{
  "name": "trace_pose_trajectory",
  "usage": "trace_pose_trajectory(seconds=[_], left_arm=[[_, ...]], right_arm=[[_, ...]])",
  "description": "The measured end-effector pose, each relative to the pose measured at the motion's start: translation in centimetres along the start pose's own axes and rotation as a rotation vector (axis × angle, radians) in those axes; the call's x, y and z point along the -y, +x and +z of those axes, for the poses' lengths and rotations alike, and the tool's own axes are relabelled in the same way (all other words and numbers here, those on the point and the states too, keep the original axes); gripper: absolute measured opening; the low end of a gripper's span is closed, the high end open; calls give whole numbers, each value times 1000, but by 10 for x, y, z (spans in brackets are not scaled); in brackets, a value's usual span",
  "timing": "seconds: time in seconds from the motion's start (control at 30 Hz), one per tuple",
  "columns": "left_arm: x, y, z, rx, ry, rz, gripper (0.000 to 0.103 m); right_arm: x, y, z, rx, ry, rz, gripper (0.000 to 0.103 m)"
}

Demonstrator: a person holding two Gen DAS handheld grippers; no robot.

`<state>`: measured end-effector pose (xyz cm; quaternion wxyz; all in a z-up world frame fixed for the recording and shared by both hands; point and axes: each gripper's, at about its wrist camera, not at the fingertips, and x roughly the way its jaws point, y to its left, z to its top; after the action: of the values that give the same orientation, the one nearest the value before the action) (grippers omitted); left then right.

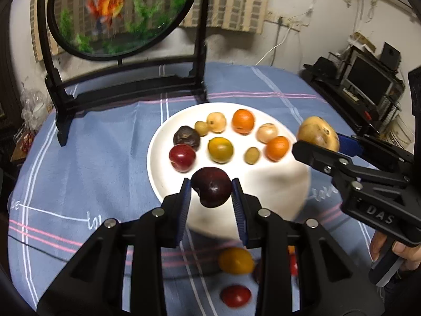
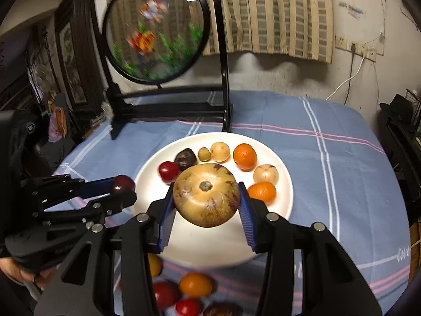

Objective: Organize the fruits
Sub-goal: 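Carry the dark plum and pale brown fruit over the white plate with both tools, then lower both fruits onto the plate and open both tools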

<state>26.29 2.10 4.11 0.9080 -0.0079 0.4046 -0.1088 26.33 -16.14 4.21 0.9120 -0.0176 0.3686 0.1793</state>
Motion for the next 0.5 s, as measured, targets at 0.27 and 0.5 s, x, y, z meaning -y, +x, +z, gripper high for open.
trace_pose_trajectory(seconds=[0.27,0.5], left_arm=[[-23,51,5,-61,-38,36,31],[-27,70,7,-86,-43,45,32]], right_arm=[[9,74,18,-77,-5,-30,45],[20,103,20,-116,38,-42,47]])
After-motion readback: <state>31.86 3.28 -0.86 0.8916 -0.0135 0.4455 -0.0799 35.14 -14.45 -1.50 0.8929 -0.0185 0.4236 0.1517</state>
